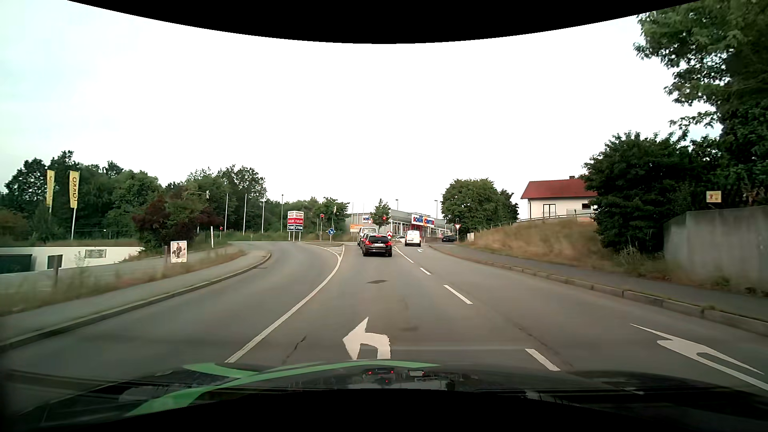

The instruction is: Follow the waypoints while adhering to traffic rules and regulations

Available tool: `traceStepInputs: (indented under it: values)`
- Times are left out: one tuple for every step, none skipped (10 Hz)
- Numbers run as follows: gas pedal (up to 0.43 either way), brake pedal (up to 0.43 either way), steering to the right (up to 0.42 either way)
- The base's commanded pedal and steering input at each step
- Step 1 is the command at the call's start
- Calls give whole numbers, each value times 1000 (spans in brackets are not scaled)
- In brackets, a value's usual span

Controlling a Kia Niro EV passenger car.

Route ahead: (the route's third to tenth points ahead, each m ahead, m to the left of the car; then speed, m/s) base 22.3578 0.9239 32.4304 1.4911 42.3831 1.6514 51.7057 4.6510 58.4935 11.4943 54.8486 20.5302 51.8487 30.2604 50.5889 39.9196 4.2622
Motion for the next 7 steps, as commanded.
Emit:
traceStepInputs:
  values:
    - [79, 0, -29]
    - [59, 0, -30]
    - [47, 0, -30]
    - [47, 0, -29]
    - [47, 0, -27]
    - [47, 0, -27]
    - [47, 0, -26]
